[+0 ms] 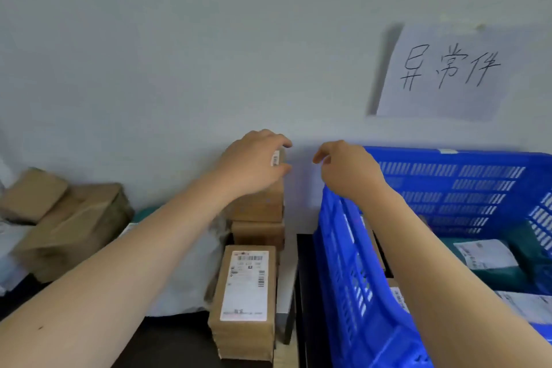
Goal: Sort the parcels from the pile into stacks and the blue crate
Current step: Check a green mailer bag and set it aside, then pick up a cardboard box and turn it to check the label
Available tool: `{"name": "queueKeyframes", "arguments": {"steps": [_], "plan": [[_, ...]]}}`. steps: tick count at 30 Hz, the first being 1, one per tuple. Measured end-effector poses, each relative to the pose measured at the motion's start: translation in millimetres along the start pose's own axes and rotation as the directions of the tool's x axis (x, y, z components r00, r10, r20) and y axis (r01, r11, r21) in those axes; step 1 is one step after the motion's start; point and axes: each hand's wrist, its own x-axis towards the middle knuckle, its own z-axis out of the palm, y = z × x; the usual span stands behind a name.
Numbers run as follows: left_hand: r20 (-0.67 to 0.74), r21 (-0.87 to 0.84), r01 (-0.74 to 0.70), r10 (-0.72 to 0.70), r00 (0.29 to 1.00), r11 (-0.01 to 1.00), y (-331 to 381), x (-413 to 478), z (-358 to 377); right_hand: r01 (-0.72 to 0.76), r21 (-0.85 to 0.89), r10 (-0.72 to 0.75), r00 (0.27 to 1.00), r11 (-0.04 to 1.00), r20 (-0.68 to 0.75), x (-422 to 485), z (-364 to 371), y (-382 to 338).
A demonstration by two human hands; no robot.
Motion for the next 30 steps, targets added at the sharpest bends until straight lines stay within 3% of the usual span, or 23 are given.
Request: {"name": "queueKeyframes", "arguments": {"steps": [10,16,30], "plan": [[-0.036,-0.048,0.179,-0.181,0.983,0.983,-160,-105,-24,0.165,0.057,-0.169,0.981,0.985,0.09,-10,109,-151],[-0.174,-0.145,0.297,-0.319,0.931,0.944,-231,-148,-26,0.264,0.133,-0.276,0.958,0.955,0.082,-11,158,-204],[-0.108,-0.177,0.456,-0.478,0.872,0.872,-358,-182,22,0.195,0.307,-0.272,0.934,0.932,0.231,33,291,-275]]}}
